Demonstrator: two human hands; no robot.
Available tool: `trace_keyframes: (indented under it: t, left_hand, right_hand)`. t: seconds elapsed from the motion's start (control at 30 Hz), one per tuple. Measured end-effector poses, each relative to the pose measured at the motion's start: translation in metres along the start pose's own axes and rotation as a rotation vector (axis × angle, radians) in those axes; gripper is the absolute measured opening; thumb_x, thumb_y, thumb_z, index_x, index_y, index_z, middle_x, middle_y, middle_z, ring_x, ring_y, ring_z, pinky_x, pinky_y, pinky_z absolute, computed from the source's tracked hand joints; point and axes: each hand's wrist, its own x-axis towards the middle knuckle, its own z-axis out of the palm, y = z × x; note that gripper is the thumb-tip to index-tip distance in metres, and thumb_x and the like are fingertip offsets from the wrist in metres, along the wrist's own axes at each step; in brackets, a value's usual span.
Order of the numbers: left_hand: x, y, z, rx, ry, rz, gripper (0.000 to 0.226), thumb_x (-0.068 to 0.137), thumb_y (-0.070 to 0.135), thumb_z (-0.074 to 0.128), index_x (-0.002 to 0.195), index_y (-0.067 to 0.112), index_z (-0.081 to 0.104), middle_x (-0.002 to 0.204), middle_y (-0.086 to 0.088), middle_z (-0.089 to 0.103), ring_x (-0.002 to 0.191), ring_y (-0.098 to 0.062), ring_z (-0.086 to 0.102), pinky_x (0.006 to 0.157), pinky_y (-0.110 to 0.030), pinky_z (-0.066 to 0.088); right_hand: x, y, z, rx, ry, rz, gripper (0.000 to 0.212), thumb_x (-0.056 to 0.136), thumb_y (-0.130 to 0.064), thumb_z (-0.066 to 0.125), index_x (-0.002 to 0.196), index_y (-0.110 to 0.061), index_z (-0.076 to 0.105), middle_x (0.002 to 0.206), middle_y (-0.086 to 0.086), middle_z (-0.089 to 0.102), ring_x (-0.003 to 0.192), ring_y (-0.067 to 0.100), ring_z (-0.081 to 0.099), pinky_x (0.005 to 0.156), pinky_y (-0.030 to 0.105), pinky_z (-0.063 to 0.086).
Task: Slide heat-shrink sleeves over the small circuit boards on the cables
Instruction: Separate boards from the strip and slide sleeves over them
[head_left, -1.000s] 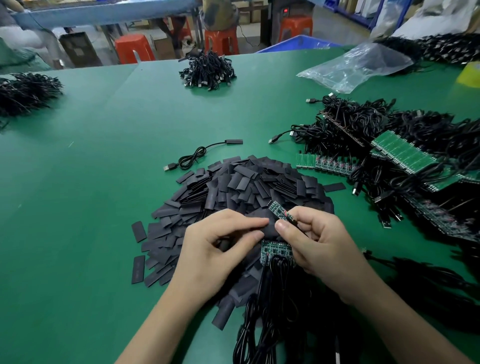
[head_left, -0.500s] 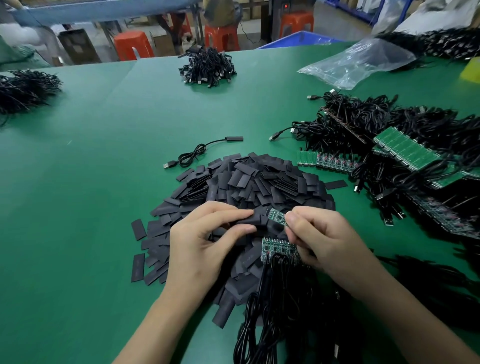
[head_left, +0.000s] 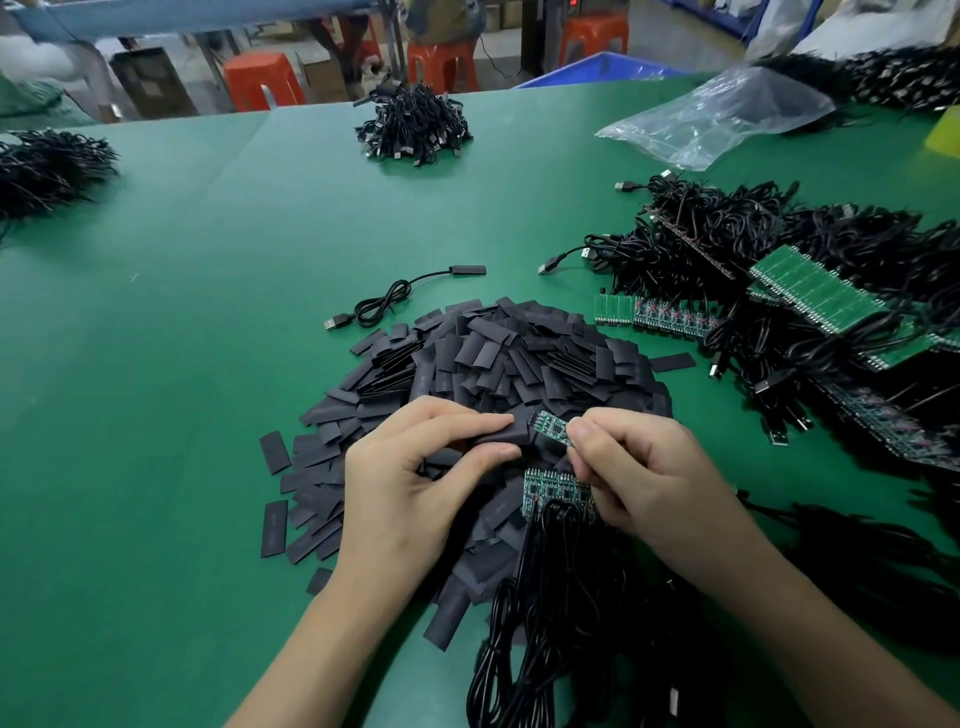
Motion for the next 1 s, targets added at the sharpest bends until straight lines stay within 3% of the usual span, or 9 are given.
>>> trace_keyframes:
  t: [0.27, 0.43, 0.53, 0.63, 0.87, 1.0]
  left_hand:
    - [-0.001, -0.001, -0.002, 0.027, -0.019, 0.028, 0.019, 0.081, 0.021, 0.083, 0.099, 0.021, 0.081, 0.093, 0.009, 0.071, 0.088, -0.007, 0.068, 0.080, -0.012, 0.046]
    - [0.002, -0.010, -0.012, 0.116, -0.192, 0.161, 0.020, 0.085, 0.023, 0.080, 0.104, 0.018, 0.082, 0.095, 0.007, 0.069, 0.089, -0.003, 0.066, 0.080, -0.013, 0.047]
    - [0.004, -0.013, -0.015, 0.097, -0.288, 0.180, 0.021, 0.086, 0.027, 0.079, 0.105, 0.019, 0.082, 0.096, 0.008, 0.069, 0.088, -0.007, 0.067, 0.078, -0.020, 0.051]
    - [0.002, -0.012, -0.010, 0.066, -0.346, 0.189, 0.023, 0.086, 0.029, 0.080, 0.106, 0.019, 0.081, 0.096, 0.009, 0.069, 0.088, -0.006, 0.067, 0.079, -0.018, 0.050]
    - [0.000, -0.009, -0.008, 0.066, -0.213, 0.141, 0.020, 0.085, 0.026, 0.080, 0.103, 0.019, 0.081, 0.093, 0.010, 0.069, 0.087, -0.007, 0.067, 0.076, -0.019, 0.050]
    - [-0.001, -0.007, -0.007, 0.042, -0.192, 0.143, 0.020, 0.085, 0.025, 0.080, 0.103, 0.017, 0.081, 0.095, 0.012, 0.069, 0.089, -0.006, 0.067, 0.079, -0.015, 0.048]
  right_hand:
    - [-0.002, -0.005, 0.001, -0.161, -0.027, -0.053, 0.043, 0.105, -0.030, 0.051, 0.065, -0.013, 0.051, 0.050, -0.006, 0.040, 0.046, 0.005, 0.035, 0.049, 0.024, 0.030]
    - [-0.002, -0.004, 0.000, -0.307, -0.094, -0.075, 0.043, 0.103, -0.035, 0.050, 0.066, -0.014, 0.050, 0.059, 0.006, 0.045, 0.050, 0.007, 0.037, 0.051, 0.021, 0.029]
    - [-0.002, -0.003, 0.000, -0.330, -0.139, -0.053, 0.042, 0.102, -0.038, 0.050, 0.067, -0.016, 0.052, 0.059, 0.002, 0.047, 0.052, 0.007, 0.039, 0.052, 0.022, 0.031]
    - [-0.002, -0.002, -0.001, -0.320, -0.171, -0.028, 0.039, 0.102, -0.037, 0.051, 0.067, -0.020, 0.057, 0.058, -0.001, 0.049, 0.051, 0.007, 0.041, 0.053, 0.024, 0.032]
    - [0.000, -0.003, -0.009, -0.037, -0.200, 0.067, 0.027, 0.105, -0.030, 0.054, 0.083, -0.027, 0.068, 0.054, -0.005, 0.046, 0.049, 0.010, 0.041, 0.050, 0.026, 0.034]
    - [0.001, -0.001, -0.012, -0.063, -0.200, 0.044, 0.025, 0.104, -0.025, 0.056, 0.082, -0.026, 0.066, 0.053, -0.009, 0.048, 0.049, 0.007, 0.042, 0.051, 0.025, 0.036]
